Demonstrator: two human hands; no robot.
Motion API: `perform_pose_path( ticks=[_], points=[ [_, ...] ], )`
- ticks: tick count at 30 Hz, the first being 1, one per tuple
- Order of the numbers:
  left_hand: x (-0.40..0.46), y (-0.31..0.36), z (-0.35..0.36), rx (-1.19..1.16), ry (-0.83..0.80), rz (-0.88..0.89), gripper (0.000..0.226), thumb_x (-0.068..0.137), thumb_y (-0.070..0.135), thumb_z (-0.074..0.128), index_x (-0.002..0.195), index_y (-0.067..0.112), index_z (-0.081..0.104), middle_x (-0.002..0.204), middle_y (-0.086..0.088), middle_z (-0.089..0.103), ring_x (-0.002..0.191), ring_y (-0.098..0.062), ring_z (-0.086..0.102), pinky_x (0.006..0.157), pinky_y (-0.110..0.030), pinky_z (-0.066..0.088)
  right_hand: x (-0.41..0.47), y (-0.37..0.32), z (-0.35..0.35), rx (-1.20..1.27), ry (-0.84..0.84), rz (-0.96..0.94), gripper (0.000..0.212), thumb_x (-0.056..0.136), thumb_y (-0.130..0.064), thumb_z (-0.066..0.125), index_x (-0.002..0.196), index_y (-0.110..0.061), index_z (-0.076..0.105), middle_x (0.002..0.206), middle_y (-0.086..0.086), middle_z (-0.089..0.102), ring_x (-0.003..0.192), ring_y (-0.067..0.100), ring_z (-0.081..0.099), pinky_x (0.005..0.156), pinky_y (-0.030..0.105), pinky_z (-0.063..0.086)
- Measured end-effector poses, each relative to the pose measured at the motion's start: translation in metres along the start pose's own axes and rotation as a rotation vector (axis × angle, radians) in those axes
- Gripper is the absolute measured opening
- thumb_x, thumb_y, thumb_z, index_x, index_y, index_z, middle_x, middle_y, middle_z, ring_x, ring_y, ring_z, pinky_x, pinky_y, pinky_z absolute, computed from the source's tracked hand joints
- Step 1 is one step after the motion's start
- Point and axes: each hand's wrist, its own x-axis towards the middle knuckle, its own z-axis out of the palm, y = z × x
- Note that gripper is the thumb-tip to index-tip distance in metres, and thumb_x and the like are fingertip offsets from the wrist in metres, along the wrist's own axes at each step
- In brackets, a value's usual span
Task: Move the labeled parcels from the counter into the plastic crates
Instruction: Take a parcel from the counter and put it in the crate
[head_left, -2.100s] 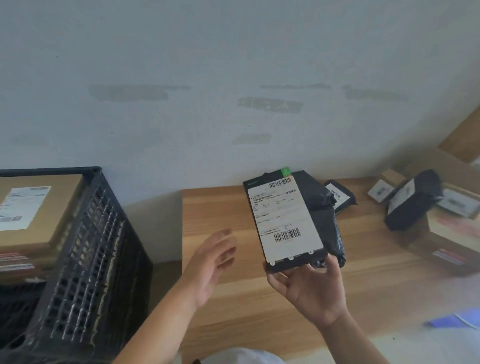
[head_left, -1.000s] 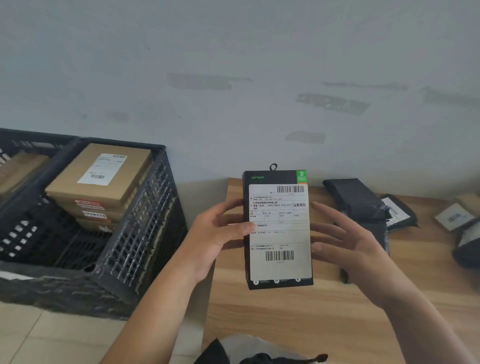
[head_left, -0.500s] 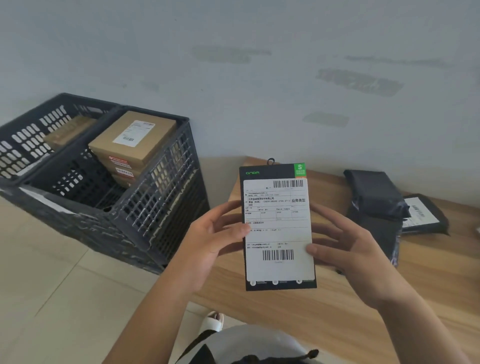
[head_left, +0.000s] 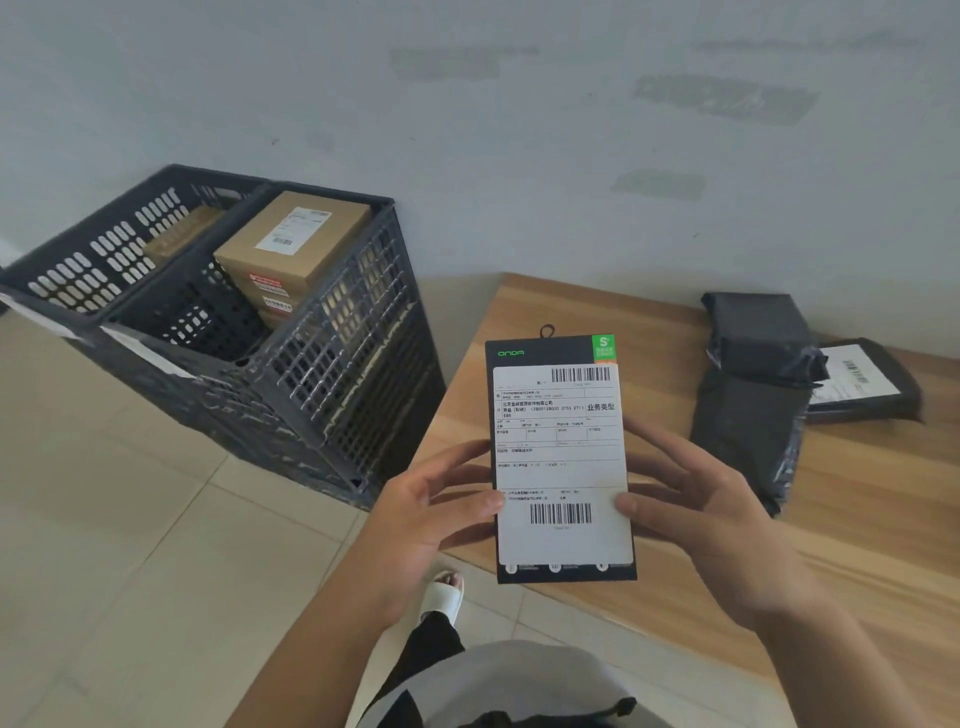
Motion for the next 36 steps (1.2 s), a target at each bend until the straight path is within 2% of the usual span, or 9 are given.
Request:
perform_pose_path(
  ticks=[4,9,13,16,22,25,29,31,36],
  points=[
    [-0.011,-0.009,0.003,-0.012,0.013,-0.007,0.054,0.086,0.031,0.079,0.138,0.029,0.065,0.123,-0.006,0.075,0.119,-0.025,0.070,0.095,-0.040,0.061,-0.011,0.002,0.001,-0.002,0.005,0.012,0.067,0.072,-0.017,0.081,0.130,-0.048,0.069,0.123,0.002,0.076,0.107,0.028,0.076,0.082,0.033,0.063],
    [-0.026,-0.017,-0.004,-0.090,0.053,-0.031,0.047,0.086,0.025,0.081,0.131,0.031,0.070,0.123,-0.009,0.075,0.115,-0.028,0.072,0.088,-0.035,0.062,-0.017,0.009,0.014,-0.017,0.002,0.014,0.065,0.076,-0.008,0.078,0.128,-0.046,0.071,0.123,0.003,0.076,0.104,0.030,0.076,0.090,0.047,0.062],
    [-0.044,-0.023,-0.013,-0.094,0.167,-0.060,0.045,0.083,0.026,0.086,0.123,0.039,0.071,0.116,-0.002,0.077,0.108,-0.021,0.075,0.080,-0.030,0.063,-0.012,0.012,0.026,-0.043,-0.070,0.014,0.063,0.072,-0.016,0.078,0.127,-0.047,0.071,0.125,-0.003,0.075,0.104,0.027,0.077,0.090,0.037,0.062],
    [-0.065,-0.027,-0.029,-0.107,0.265,-0.060,0.041,0.085,0.022,0.085,0.118,0.043,0.074,0.114,0.000,0.077,0.105,-0.018,0.075,0.077,-0.028,0.063,0.003,0.014,0.047,-0.041,-0.149,0.021,0.063,0.072,-0.015,0.079,0.126,-0.047,0.072,0.125,-0.004,0.075,0.104,0.027,0.077,0.089,0.034,0.063],
    [-0.113,-0.020,-0.078,-0.170,0.476,-0.002,0.044,0.080,0.019,0.088,0.119,0.035,0.077,0.117,-0.003,0.078,0.104,-0.022,0.076,0.078,-0.031,0.063,0.030,0.017,0.121,-0.058,-0.339,0.020,0.065,0.082,0.005,0.073,0.123,-0.045,0.074,0.122,-0.003,0.076,0.103,0.026,0.076,0.079,0.025,0.060],
    [-0.131,-0.020,-0.107,-0.191,0.528,0.008,0.049,0.072,0.022,0.086,0.121,0.027,0.076,0.118,-0.005,0.078,0.105,-0.026,0.076,0.082,-0.036,0.064,0.037,0.021,0.159,-0.083,-0.411,0.006,0.068,0.086,0.009,0.070,0.124,-0.048,0.073,0.124,-0.006,0.075,0.107,0.023,0.075,0.081,0.029,0.061],
    [-0.149,-0.027,-0.156,-0.233,0.572,0.010,0.042,0.083,0.004,0.082,0.123,0.016,0.076,0.121,-0.011,0.076,0.108,-0.031,0.075,0.084,-0.037,0.063,0.048,0.031,0.215,-0.085,-0.447,0.005,0.069,0.087,0.014,0.067,0.125,-0.043,0.073,0.123,-0.002,0.075,0.107,0.023,0.075,0.080,0.025,0.060],
    [-0.156,-0.029,-0.184,-0.251,0.593,0.014,0.043,0.081,0.005,0.083,0.122,0.015,0.075,0.121,-0.011,0.076,0.109,-0.031,0.074,0.085,-0.039,0.063,0.055,0.035,0.245,-0.103,-0.460,0.022,0.069,0.087,0.016,0.065,0.125,-0.041,0.074,0.123,-0.002,0.076,0.108,0.022,0.075,0.080,0.024,0.060],
    [-0.179,-0.029,-0.261,-0.351,0.638,0.058,0.051,0.069,0.006,0.089,0.118,0.013,0.077,0.118,-0.013,0.076,0.106,-0.031,0.075,0.081,-0.035,0.063,0.078,0.034,0.333,-0.183,-0.488,0.068,0.069,0.088,0.013,0.066,0.126,-0.045,0.072,0.126,-0.001,0.075,0.114,0.024,0.073,0.088,0.038,0.061]
  ],
)
